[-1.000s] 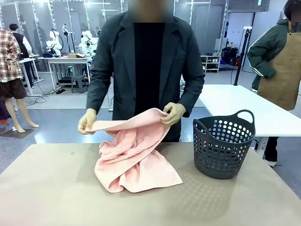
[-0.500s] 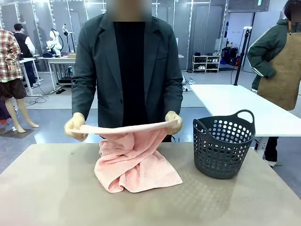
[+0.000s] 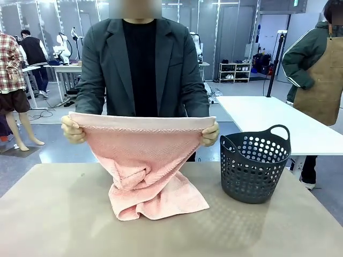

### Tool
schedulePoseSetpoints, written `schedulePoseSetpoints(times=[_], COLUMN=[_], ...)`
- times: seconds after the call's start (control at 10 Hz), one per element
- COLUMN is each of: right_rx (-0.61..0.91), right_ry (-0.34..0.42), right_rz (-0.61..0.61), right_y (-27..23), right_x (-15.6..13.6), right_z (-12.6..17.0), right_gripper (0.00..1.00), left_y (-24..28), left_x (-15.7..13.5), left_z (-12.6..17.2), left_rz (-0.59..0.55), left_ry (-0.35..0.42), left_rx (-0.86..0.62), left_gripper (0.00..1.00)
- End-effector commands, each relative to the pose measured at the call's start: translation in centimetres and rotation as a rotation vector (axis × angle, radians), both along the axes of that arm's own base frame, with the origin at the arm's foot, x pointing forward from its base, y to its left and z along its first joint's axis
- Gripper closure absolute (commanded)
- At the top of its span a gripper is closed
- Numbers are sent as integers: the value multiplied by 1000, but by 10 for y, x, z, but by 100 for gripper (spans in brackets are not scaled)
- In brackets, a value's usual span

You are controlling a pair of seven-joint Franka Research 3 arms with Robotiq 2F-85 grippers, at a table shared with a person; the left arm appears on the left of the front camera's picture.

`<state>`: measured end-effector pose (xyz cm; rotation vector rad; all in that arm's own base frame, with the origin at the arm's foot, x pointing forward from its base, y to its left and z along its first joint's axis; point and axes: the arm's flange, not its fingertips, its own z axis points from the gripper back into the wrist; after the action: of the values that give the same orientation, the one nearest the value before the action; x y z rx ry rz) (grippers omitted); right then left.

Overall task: Fold the towel.
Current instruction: Grab the top end of the 100 cm Hotel Towel extended by the human.

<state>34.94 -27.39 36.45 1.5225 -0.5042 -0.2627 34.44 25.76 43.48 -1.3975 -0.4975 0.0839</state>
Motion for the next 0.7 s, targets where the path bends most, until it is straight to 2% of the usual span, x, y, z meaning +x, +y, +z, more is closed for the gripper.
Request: schedulePoseSetpoints(times=[0.0, 0.6], right_rx=[-11, -11], right_ry=[8, 8], right_rz=[11, 11], right_y=[-1, -1], right_x=[-1, -1], right_z=[1, 1], right_gripper=[0, 0], left_y=[0, 0], left_x=[-2, -2], left_z=[1, 1], left_rz=[-4, -4], left_ry=[-1, -1], left_rx=[12, 12], left_gripper=[0, 0])
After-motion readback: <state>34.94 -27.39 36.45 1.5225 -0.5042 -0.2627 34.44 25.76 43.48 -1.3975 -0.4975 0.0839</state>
